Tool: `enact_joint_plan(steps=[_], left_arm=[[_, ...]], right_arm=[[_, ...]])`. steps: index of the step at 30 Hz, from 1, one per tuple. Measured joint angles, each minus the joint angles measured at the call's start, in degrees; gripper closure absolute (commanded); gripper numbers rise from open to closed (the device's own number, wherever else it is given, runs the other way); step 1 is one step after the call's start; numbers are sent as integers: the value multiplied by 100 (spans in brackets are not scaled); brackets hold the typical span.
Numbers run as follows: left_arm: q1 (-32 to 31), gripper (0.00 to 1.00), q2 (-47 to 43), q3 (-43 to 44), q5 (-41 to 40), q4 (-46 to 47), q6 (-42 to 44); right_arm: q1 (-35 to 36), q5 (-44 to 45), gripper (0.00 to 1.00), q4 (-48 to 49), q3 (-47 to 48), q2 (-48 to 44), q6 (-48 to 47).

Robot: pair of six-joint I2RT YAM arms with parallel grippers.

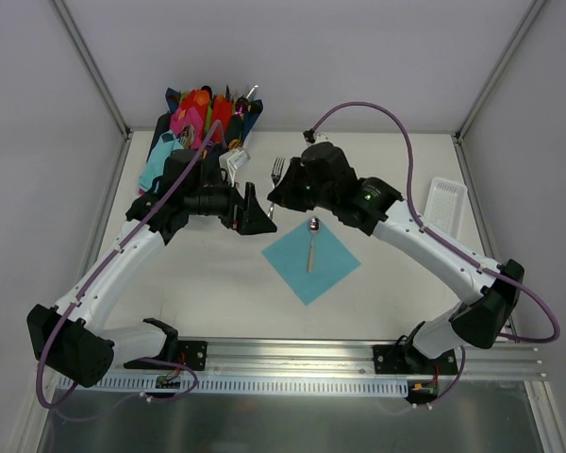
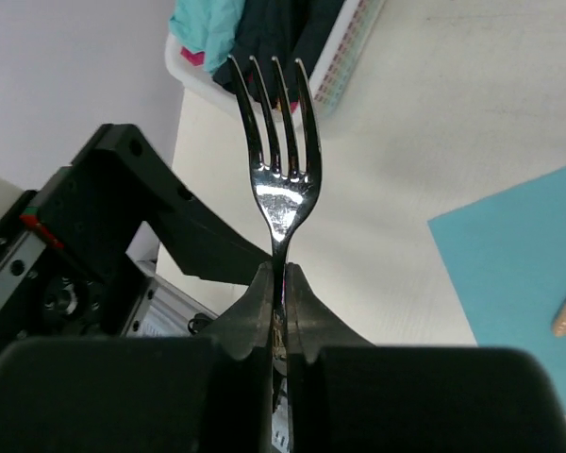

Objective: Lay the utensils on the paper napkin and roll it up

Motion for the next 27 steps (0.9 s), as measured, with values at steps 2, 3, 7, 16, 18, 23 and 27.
enact_joint_plan(steps=[2, 3, 7, 16, 18, 23, 27], left_arm=[[15, 1, 0, 13, -98, -85, 52], [44, 1, 2, 48, -155, -184, 87], [330, 1, 4, 339, -374, -535, 306], [1589, 1, 232, 588, -181, -968, 378], [1659, 1, 378, 584, -92, -1047, 376], [1661, 1, 472, 573, -31, -1187, 376], [1661, 1, 479, 573, 44, -1215, 376]], right_arm=[[-144, 7, 100, -151, -46, -26, -28], [-251, 9, 100, -203, -140, -70, -55], [-723, 24, 100, -527, -925, -409, -184], [-944, -44, 100, -986, -2037, -90, -457], [-1016, -103, 100, -931, -2035, 118, -531], [-1325, -267, 100, -772, -2033, 590, -664], [-1462, -369, 100, -616, -2031, 872, -721]])
